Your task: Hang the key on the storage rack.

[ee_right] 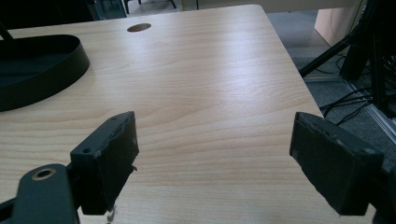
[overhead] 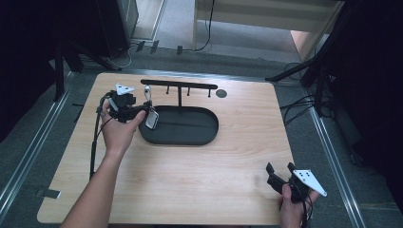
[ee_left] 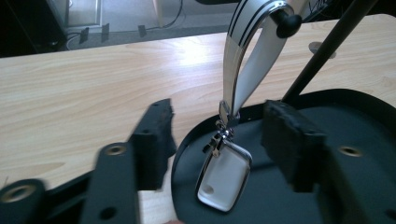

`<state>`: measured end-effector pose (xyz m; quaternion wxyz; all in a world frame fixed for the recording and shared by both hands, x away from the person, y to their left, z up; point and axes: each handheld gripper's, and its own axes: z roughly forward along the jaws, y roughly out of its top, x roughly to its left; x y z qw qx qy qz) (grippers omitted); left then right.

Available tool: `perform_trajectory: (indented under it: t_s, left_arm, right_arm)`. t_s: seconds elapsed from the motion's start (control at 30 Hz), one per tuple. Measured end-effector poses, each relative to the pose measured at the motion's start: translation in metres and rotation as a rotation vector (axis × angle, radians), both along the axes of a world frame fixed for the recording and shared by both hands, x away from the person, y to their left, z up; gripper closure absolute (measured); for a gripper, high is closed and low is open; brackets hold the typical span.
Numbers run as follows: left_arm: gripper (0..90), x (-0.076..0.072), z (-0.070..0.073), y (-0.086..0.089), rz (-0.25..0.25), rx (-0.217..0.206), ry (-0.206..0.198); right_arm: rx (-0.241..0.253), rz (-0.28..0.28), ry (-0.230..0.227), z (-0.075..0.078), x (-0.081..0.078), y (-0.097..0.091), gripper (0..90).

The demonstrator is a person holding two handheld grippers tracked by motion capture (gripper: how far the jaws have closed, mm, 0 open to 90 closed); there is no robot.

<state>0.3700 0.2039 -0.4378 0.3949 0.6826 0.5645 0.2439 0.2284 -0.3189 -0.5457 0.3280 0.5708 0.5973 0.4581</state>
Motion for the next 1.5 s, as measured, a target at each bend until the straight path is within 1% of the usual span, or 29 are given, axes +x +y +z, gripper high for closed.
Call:
perform_trajectory:
  t_s: [0.07,0.13,0.23,0.27,0.3,0.33,0.37,0.4,0.47,0.53,0.57,0.6,0.63,0.67,0.7,0.73,0.8,0.83,0.87,0.93,1.0,1.03,1.07,1.13,1.2,1.23,1.27,1.4,1.5]
  left_arm:
    - [29.0,-0.003,0.001,0.002,-0.007,-0.011,0.007]
    - [24.6,-0.012,0.002,0.005,-0.005,-0.005,0.017]
    - [13.2,-0.021,0.003,0.012,-0.004,-0.029,0.029]
    - [12.2,-0.024,0.002,0.014,-0.017,-0.047,0.027]
    - [10.7,-0.024,0.002,0.014,-0.017,-0.047,0.027]
    - [10.7,-0.028,0.002,0.017,-0.049,-0.061,0.022]
    - [0.0,-0.031,0.002,0.018,-0.068,-0.06,0.019]
    - [0.0,-0.039,0.002,0.022,-0.091,-0.058,0.0]
    - [0.0,-0.043,0.002,0.023,-0.093,-0.061,-0.01]
    - [0.0,-0.055,0.001,0.026,-0.079,-0.038,-0.03]
    - [0.0,-0.055,0.001,0.026,-0.079,-0.038,-0.03]
    - [0.0,-0.062,0.001,0.029,-0.076,-0.03,-0.037]
    - [0.0,-0.062,0.001,0.029,-0.076,-0.03,-0.037]
    - [0.0,-0.066,0.0,0.031,-0.072,-0.027,-0.041]
    - [0.0,-0.073,-0.001,0.035,-0.064,-0.035,-0.053]
    - [0.0,-0.073,-0.001,0.035,-0.064,-0.035,-0.053]
    - [0.0,-0.083,-0.004,0.044,-0.055,-0.044,-0.064]
    - [0.0,-0.083,-0.004,0.044,-0.055,-0.044,-0.064]
    - [0.0,-0.09,-0.007,0.049,-0.048,-0.046,-0.071]
    - [0.0,-0.093,-0.008,0.051,-0.047,-0.043,-0.075]
    - [0.0,-0.102,-0.012,0.058,-0.036,-0.04,-0.087]
    - [0.0,-0.102,-0.012,0.058,-0.036,-0.04,-0.087]
    - [0.0,-0.109,-0.015,0.063,-0.032,-0.04,-0.097]
    - [0.0,-0.113,-0.016,0.065,-0.03,-0.04,-0.101]
    - [0.0,-0.124,-0.02,0.072,-0.028,-0.044,-0.12]
    - [0.0,-0.124,-0.02,0.072,-0.028,-0.044,-0.12]
    - [0.0,-0.133,-0.023,0.075,-0.023,-0.041,-0.137]
    - [0.0,-0.145,-0.027,0.08,-0.018,-0.034,-0.153]
    - [0.0,-0.158,-0.031,0.084,-0.005,-0.051,-0.168]
  right_arm:
    - [-0.004,0.002,-0.002,0.0,0.0,0.0,15.3]
    - [-0.007,0.002,-0.003,0.0,0.0,0.0,15.3]
    - [-0.007,0.002,-0.003,0.0,0.0,0.0,15.3]
    - [-0.008,0.002,-0.003,0.0,0.0,0.0,15.3]
    - [-0.008,0.002,-0.003,0.0,0.0,0.0,15.3]
    - [-0.008,0.003,-0.003,0.0,0.0,0.0,15.3]
    - [-0.009,0.003,-0.003,0.0,0.0,0.0,15.3]
    - [-0.009,0.003,-0.002,0.0,0.0,0.0,15.3]
    - [-0.01,0.001,-0.002,0.0,0.0,0.001,15.4]
    - [-0.01,0.002,0.0,0.0,0.0,0.001,15.4]
    - [-0.01,0.002,0.0,0.0,0.0,0.001,15.4]
    - [-0.014,0.003,0.0,0.0,0.0,0.002,15.5]
    - [-0.014,0.003,0.0,0.0,0.0,0.002,15.5]
    - [-0.016,0.003,0.0,0.0,0.0,0.002,15.5]
    - [-0.016,0.003,-0.001,0.0,0.0,0.002,15.4]
    - [-0.016,0.003,-0.001,0.0,0.0,0.002,15.4]
    - [-0.018,0.004,-0.001,0.0,0.0,0.002,15.5]
    - [-0.018,0.004,-0.001,0.0,0.0,0.002,15.5]
    - [-0.021,0.004,-0.001,0.0,0.0,0.002,15.5]
    - [-0.024,0.005,-0.002,0.0,0.0,0.002,15.6]
    - [-0.029,0.005,-0.002,0.0,0.0,0.003,15.7]
    - [-0.031,0.005,-0.002,0.0,0.0,0.003,15.7]
    - [-0.029,0.007,-0.001,0.0,0.0,0.003,15.6]
    - [-0.03,0.008,0.0,0.0,0.0,0.003,15.7]
    - [-0.036,0.009,-0.004,0.0,0.0,0.003,15.7]
    - [-0.036,0.009,-0.004,0.0,0.0,0.003,15.7]
    - [-0.034,0.009,-0.003,0.0,0.0,0.004,15.7]
    - [-0.034,0.01,-0.003,0.0,0.0,0.003,15.7]
    - [-0.04,0.012,-0.001,0.0,-0.001,0.004,15.8]
